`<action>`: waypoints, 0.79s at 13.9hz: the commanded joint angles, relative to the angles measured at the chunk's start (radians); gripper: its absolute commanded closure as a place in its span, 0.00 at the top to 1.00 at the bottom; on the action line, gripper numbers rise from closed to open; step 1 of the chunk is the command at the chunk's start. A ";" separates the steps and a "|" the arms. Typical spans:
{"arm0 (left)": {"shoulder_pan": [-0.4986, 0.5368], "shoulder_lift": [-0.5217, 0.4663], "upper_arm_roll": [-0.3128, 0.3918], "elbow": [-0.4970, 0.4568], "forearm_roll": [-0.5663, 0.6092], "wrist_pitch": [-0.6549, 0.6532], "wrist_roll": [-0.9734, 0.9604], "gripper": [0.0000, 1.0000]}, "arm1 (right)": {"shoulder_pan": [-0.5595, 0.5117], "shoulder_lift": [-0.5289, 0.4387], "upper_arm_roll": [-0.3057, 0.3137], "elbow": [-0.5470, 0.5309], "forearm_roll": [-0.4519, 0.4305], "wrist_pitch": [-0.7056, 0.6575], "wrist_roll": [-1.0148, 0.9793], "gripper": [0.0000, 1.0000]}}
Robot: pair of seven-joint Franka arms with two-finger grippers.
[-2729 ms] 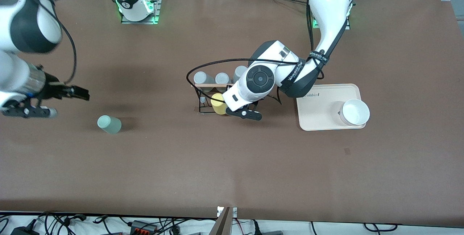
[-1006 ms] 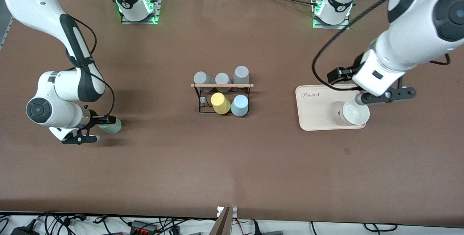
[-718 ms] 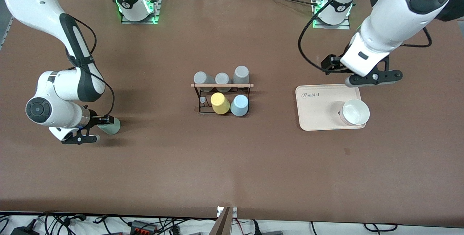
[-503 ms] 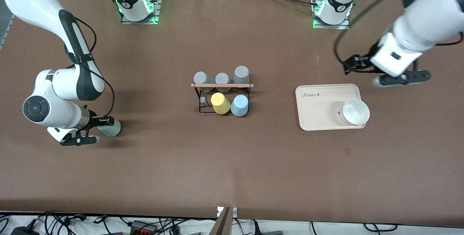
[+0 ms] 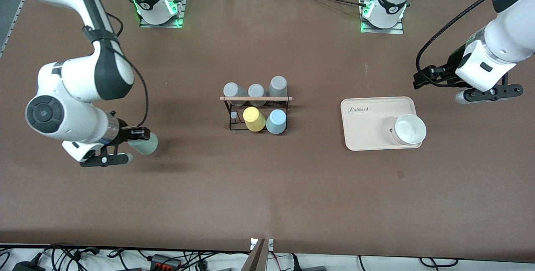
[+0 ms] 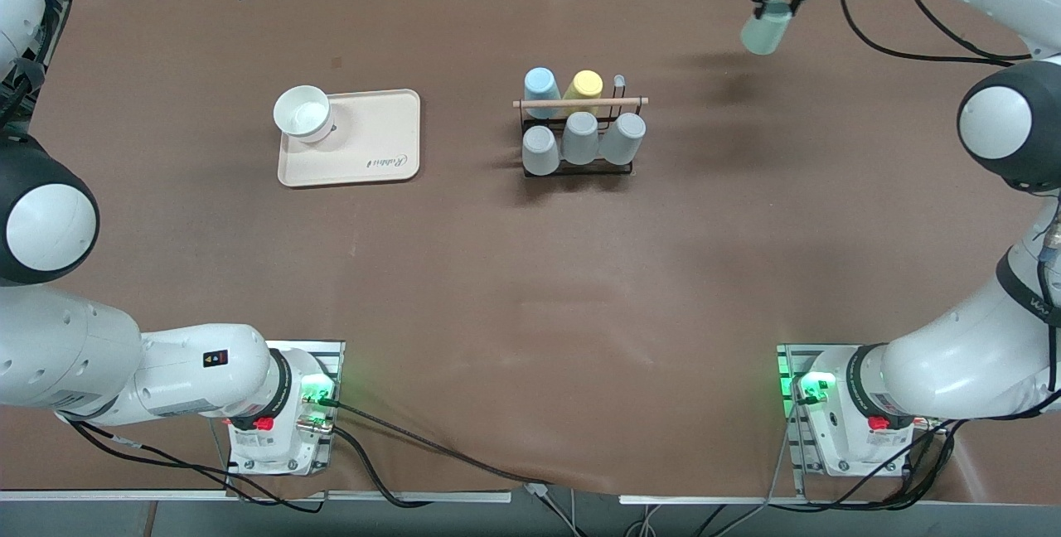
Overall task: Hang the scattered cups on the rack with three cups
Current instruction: 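Lift the mint cup with the right gripper and carry it to the rack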
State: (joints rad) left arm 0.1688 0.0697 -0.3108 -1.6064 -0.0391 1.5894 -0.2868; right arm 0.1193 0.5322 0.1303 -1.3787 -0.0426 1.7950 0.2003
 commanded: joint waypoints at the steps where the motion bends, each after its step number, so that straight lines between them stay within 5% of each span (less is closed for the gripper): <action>1: 0.012 -0.037 -0.031 -0.016 0.028 -0.019 0.009 1.00 | 0.069 0.031 -0.004 0.079 0.053 -0.045 0.118 0.36; 11: 0.035 -0.094 -0.040 -0.047 0.021 -0.072 0.000 1.00 | 0.293 0.063 -0.003 0.141 0.073 -0.025 0.522 0.36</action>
State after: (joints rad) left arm 0.1771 -0.0063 -0.3530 -1.6324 -0.0273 1.5173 -0.2919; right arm 0.3840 0.5715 0.1318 -1.2783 0.0202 1.7802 0.6645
